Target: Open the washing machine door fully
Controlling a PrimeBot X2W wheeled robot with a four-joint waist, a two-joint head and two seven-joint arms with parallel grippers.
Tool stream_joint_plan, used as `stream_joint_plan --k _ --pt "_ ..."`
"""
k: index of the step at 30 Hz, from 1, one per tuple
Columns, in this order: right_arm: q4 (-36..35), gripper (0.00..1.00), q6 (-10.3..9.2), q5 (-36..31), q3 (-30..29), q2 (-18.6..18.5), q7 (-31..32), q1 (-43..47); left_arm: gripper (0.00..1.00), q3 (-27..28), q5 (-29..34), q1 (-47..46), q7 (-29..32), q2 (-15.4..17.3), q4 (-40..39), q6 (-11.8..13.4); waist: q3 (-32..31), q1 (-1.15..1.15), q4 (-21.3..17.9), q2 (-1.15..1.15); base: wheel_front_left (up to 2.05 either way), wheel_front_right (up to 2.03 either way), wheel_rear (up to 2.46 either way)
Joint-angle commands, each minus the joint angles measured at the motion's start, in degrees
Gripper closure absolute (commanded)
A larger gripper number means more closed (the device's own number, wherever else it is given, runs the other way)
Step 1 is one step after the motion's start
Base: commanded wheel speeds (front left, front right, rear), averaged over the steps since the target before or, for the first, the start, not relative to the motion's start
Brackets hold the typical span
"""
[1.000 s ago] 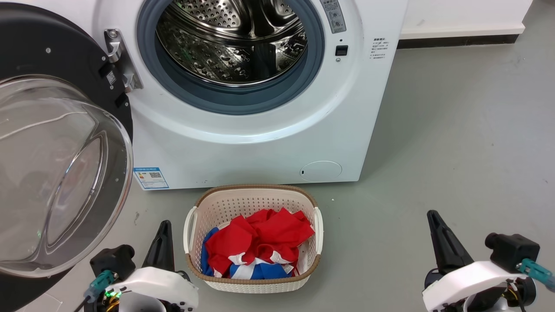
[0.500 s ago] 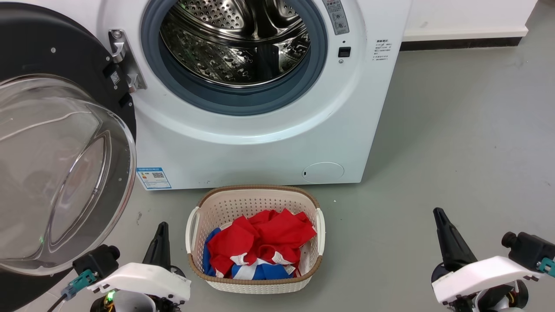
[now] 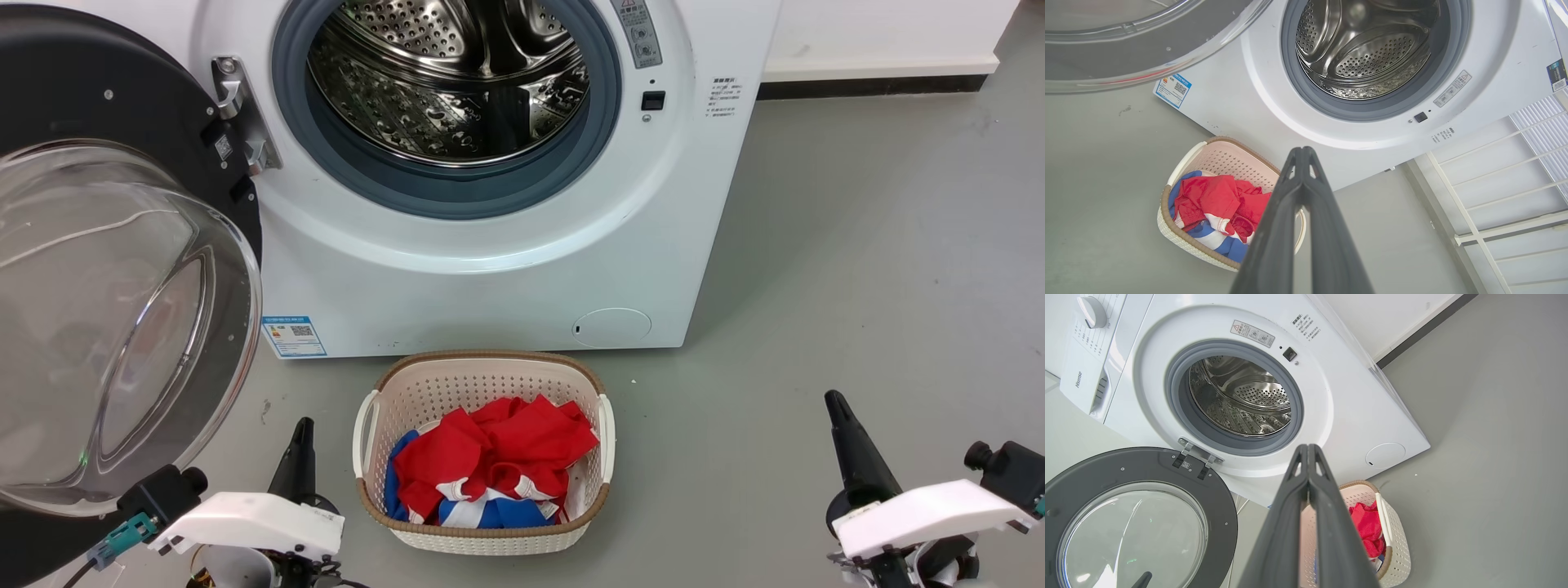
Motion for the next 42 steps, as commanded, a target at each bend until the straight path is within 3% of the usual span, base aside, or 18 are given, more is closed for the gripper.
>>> stream_joint_plan --k 1,42 --pt "-0.39 1.0 0.01 1.93 -0.24 -0.43 0.18 -1.71 1.0 0.63 -1.42 -1.64 0.41 -0.01 -0.5 -0.48 -0.02 0.0 0.04 0.0 0.0 0.0 0.0" --pt "2.9 1.0 0.01 28.01 -2.77 -0.49 3.15 -3.57 1.0 7.31 -22.88 -2.16 6.96 -3.3 0.03 -5.77 -0.73 0.0 1.18 0.0 0.0 0.0 0.0"
